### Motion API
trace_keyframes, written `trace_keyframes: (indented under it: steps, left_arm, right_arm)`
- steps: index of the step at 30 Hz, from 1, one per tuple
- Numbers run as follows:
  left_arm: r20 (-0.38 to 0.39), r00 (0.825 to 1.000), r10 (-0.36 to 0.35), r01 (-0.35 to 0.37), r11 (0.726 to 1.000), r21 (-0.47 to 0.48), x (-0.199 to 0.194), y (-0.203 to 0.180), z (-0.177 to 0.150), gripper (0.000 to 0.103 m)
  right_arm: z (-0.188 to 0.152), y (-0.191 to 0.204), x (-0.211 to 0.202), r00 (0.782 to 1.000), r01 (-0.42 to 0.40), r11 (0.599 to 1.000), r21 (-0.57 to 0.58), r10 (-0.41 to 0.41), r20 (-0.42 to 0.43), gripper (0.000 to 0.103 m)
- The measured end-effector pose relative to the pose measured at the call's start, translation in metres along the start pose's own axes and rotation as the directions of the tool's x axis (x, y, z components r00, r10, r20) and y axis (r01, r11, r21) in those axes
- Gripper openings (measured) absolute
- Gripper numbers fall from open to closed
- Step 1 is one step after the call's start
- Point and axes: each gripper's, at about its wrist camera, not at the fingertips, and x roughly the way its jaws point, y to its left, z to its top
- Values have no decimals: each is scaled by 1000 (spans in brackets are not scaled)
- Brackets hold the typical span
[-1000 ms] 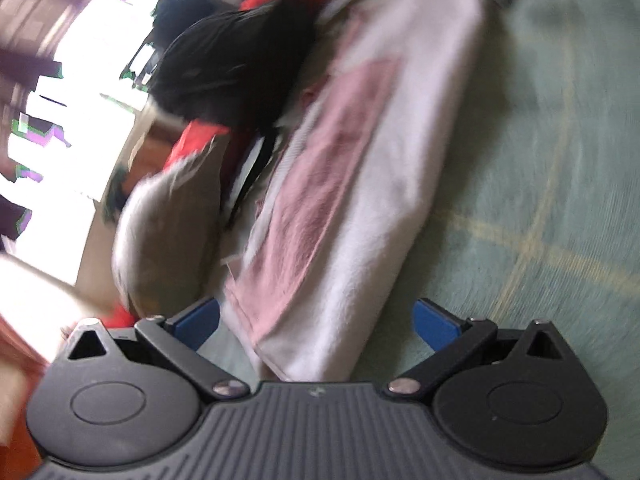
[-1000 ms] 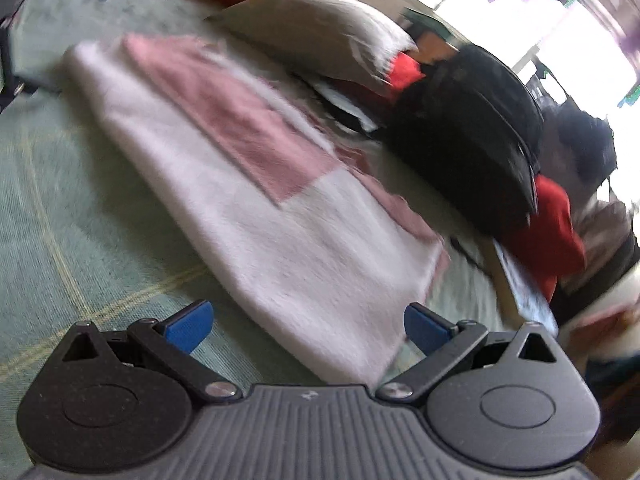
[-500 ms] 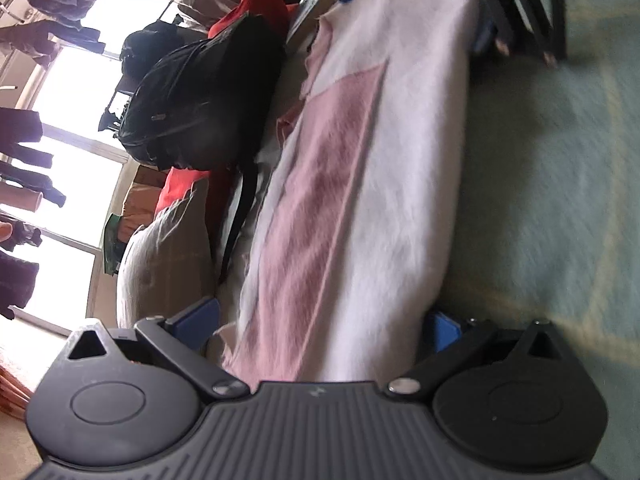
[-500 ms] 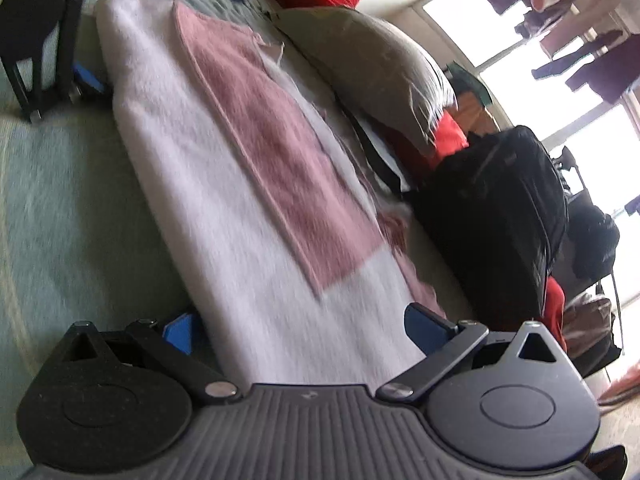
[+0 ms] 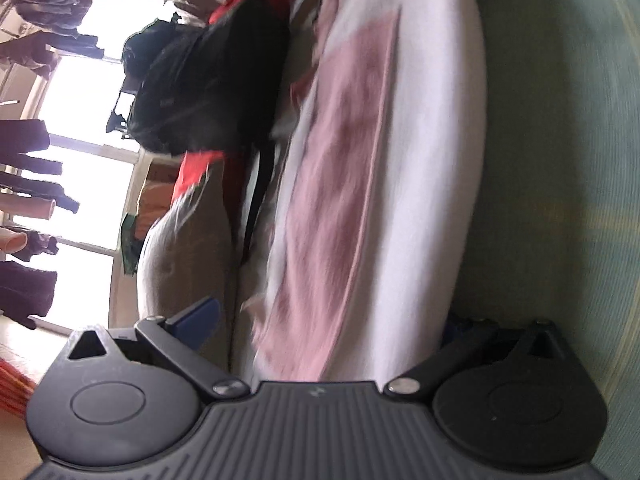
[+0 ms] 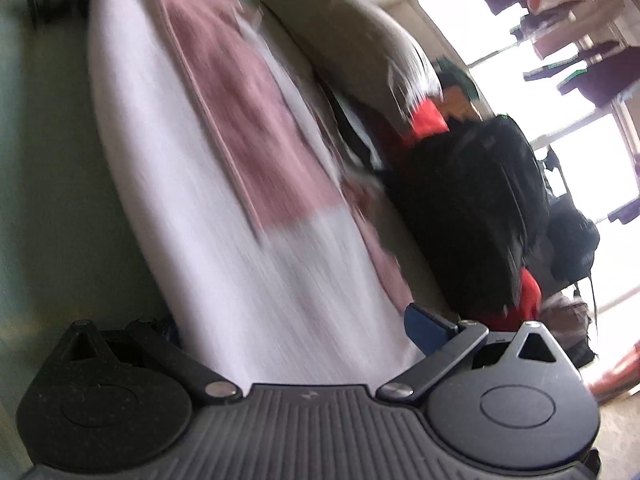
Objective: Fold clothes
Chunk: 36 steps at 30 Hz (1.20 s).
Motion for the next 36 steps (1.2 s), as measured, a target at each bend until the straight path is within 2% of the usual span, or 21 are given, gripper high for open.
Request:
trace_keyframes:
  steps: [4,8,11,15,17,18,19,21,24,26,27,28,29,30,31,36]
  left_arm:
    - [-11,1000,9,-8,997,72,3,-7,3,102]
    - [28,998,50,-55,978,202,2,-24,14,102]
    - [36,998,52,-59,970,238,2,-31,19,96]
    - [36,999,28,-36,974,223,3,-38,20,65]
    - [35,999,19,-25,980,197,2,-42,19,51]
    - [35,999,14,-20,983,184,2,-44,19,39]
    - [33,999,9,-14,985,174,2,-46,19,26]
    - [25,1000,2,-6,985,175,-2,-52,19,16]
    - [33,999,11,-16,987,160,-3,-46,23,25]
    - [22,1000,-10,8,994,112,0,-37,27,26]
    - [24,1000,-4,2,993,117,2,-39,27,23]
    - [26,1000,1,-5,993,121,3,-42,28,17]
    - [28,1000,7,-11,992,126,4,-45,29,15]
    - [30,999,14,-18,992,126,5,-47,29,11]
    - [32,999,24,-28,993,116,4,-49,29,10]
    - [33,999,32,-35,996,85,2,-47,28,9]
  right_arm:
    - [2,0,6,999,7,1000,-26,-8,-37,103]
    - [8,15,5,1000,21,997,-77,-23,-21,102]
    - [12,26,4,999,32,993,-115,-33,-8,89]
    - [17,39,2,999,45,987,-157,-45,9,70]
    - [15,42,0,999,45,991,-129,-43,17,64]
    - [14,43,0,999,46,991,-125,-44,20,59]
    - [14,45,-1,999,49,991,-125,-46,24,58]
    - [14,49,-4,997,68,984,-163,-63,35,56]
    - [16,53,-6,994,107,960,-259,-94,63,62]
    - [17,55,-3,991,133,942,-309,-116,73,64]
    - [17,57,-2,989,141,934,-327,-123,76,63]
    - [16,62,-1,990,138,935,-328,-119,77,59]
    - [14,66,1,990,135,935,-329,-116,77,46]
    - [13,70,2,991,132,935,-329,-113,78,21]
    - [11,74,3,991,129,935,-330,-109,78,15]
    - [11,71,5,995,88,952,-292,-71,67,15]
